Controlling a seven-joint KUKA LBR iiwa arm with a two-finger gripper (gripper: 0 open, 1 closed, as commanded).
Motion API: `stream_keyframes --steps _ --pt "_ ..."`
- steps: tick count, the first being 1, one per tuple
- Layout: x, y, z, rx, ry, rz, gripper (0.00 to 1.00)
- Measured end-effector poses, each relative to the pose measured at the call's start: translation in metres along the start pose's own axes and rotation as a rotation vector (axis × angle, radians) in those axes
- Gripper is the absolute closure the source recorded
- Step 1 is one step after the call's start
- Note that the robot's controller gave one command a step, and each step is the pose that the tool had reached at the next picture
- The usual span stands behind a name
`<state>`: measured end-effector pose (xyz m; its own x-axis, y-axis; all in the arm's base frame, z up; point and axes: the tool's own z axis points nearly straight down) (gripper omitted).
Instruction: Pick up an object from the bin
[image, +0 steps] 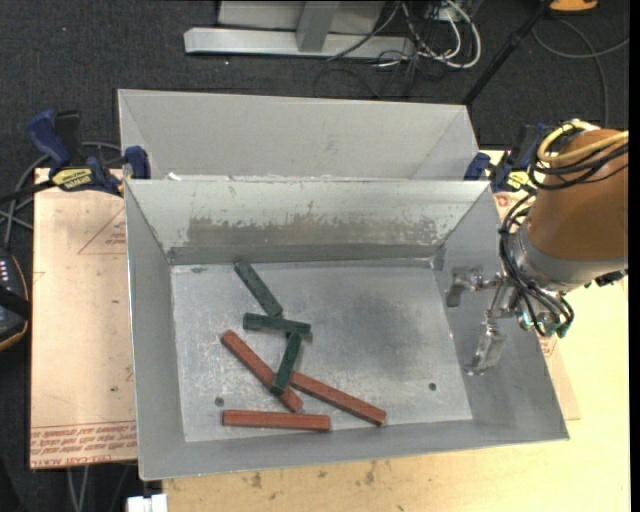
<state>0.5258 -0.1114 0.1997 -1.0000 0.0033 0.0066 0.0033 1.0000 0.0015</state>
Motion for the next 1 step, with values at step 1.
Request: stream_keyframes --steps 1 --pt "-0.0065 0.083 0.0442 -0.003 -0.004 -0.138 0.0"
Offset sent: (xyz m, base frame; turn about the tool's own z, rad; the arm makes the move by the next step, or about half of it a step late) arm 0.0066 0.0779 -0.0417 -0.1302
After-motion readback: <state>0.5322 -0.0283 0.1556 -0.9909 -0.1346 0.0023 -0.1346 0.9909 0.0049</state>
